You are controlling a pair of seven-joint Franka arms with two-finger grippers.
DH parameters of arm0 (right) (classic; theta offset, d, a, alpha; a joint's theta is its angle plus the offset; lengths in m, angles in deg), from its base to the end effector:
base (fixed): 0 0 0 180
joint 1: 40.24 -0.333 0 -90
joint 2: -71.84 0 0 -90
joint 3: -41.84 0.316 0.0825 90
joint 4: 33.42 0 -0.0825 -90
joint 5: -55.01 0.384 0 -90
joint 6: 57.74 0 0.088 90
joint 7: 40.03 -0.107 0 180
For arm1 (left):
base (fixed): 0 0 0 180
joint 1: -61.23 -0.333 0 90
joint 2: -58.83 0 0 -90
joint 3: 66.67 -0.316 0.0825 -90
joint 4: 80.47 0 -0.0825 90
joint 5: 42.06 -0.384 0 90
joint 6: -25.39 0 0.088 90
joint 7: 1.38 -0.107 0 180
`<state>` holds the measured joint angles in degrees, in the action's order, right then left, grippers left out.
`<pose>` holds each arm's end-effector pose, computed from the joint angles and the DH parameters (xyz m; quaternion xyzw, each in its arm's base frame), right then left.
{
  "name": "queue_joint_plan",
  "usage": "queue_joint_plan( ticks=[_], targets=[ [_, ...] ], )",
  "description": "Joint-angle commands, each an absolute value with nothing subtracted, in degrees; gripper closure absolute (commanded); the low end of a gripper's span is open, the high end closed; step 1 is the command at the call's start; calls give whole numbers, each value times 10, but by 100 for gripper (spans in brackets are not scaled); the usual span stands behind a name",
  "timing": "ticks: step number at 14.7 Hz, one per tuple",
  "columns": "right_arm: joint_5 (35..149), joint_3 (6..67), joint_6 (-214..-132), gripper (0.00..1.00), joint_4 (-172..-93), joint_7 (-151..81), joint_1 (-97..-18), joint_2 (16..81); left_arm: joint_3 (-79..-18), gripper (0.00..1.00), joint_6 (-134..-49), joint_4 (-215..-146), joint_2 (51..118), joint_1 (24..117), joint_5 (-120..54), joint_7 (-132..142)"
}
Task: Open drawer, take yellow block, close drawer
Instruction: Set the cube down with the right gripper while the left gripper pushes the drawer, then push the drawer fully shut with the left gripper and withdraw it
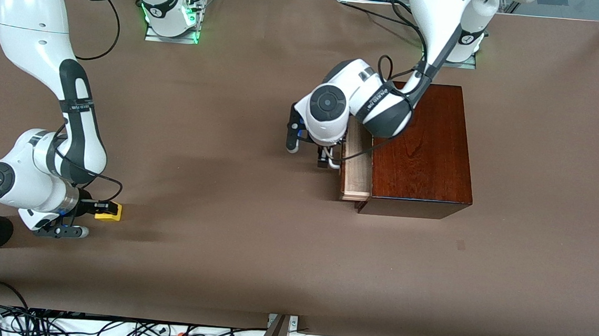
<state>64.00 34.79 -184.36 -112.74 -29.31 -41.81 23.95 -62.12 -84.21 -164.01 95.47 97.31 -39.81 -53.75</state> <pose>0.7316 -0.0463 0.2124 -0.9997 -0.0188 -0.0010 0.0173 0.5317 -0.4479 0.2955 0.6949 -0.7121 -0.0865 0.0512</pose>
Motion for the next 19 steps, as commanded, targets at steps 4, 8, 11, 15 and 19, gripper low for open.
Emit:
queue_joint_plan(
  ticks=[4, 8, 11, 15, 19],
  targets=[
    [644, 348, -1780, 0, -1123, -284, -424, 320, -623, 0, -779, -1648, 936, 947, -447, -555],
    [621, 346, -1669, 0, -1123, -290, -423, 418, -624, 0, -777, -1648, 935, 944, -447, -553],
    [616, 341, -1595, 0, -1123, -342, -422, 483, -623, 0, -758, -1648, 930, 928, -447, -548],
    [583, 339, -1556, 0, -1123, -409, -423, 522, -622, 0, -758, -1647, 928, 923, -446, -547],
    [568, 346, -1492, 0, -1126, -425, -424, 557, -619, 0, -757, -1644, 879, 921, -436, -480]
  ],
)
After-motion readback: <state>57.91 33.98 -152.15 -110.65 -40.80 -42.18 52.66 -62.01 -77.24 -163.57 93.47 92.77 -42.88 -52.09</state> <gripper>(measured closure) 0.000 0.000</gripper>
